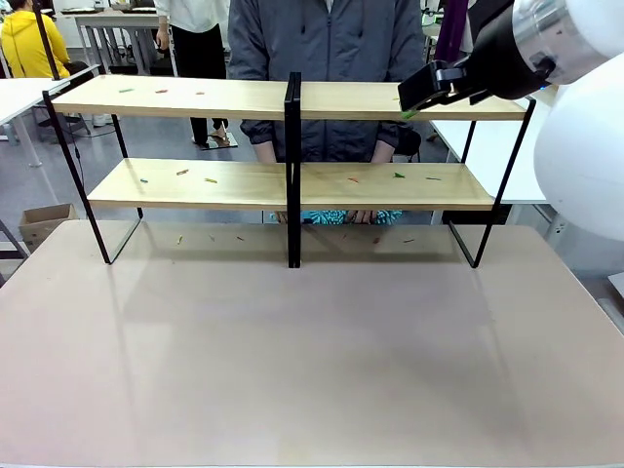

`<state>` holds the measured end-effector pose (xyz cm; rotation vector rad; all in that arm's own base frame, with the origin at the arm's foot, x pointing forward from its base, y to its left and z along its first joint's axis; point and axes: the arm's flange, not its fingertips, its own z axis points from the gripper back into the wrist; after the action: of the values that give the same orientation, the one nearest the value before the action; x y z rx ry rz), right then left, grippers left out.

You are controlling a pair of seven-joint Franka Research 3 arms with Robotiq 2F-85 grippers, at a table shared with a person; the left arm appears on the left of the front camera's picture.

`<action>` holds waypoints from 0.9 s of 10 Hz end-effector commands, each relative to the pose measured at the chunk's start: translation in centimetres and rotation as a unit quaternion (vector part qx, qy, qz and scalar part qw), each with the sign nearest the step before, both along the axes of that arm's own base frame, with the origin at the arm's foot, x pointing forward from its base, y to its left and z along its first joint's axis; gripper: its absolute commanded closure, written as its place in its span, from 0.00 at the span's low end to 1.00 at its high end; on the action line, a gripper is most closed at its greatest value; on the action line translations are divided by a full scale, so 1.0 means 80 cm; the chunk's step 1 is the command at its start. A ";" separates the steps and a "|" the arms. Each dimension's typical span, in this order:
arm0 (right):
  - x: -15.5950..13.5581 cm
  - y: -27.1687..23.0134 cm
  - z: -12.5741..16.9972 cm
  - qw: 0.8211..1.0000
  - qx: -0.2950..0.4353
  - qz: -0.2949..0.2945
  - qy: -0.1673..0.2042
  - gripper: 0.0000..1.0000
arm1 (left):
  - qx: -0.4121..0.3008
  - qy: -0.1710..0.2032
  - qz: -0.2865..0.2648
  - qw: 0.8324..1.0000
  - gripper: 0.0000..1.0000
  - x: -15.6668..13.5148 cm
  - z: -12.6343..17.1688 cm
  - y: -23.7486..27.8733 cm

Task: Clean the shelves.
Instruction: Clean a randomly selected level of the Shelf with the Duster.

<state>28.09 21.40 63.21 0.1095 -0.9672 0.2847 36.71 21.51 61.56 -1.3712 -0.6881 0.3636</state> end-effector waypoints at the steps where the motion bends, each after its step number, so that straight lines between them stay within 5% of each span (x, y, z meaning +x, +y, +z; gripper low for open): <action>1: 0.000 0.000 0.000 1.000 -0.001 0.000 -0.001 0.00 | 0.020 -0.044 -0.090 0.995 0.87 -0.026 0.026 -0.026; 3: 0.000 0.000 0.000 1.000 -0.001 0.000 -0.001 0.00 | 0.115 -0.105 -0.258 0.954 0.87 -0.088 0.040 -0.089; 5: 0.000 0.000 0.000 1.000 -0.001 0.000 -0.001 0.00 | 0.240 -0.058 -0.407 0.879 0.87 -0.107 0.012 -0.179; 7: 0.000 0.000 0.000 1.000 -0.001 0.000 -0.001 0.00 | 0.358 -0.006 -0.510 0.782 0.87 -0.133 -0.045 -0.267; 9: 0.000 0.000 0.000 1.000 -0.001 0.000 -0.001 0.00 | 0.426 0.002 -0.601 0.676 0.87 -0.171 -0.105 -0.330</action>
<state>28.06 21.42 63.21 0.1095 -0.9675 0.2854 23.62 -4.31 54.63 -0.8175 0.1678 -0.7066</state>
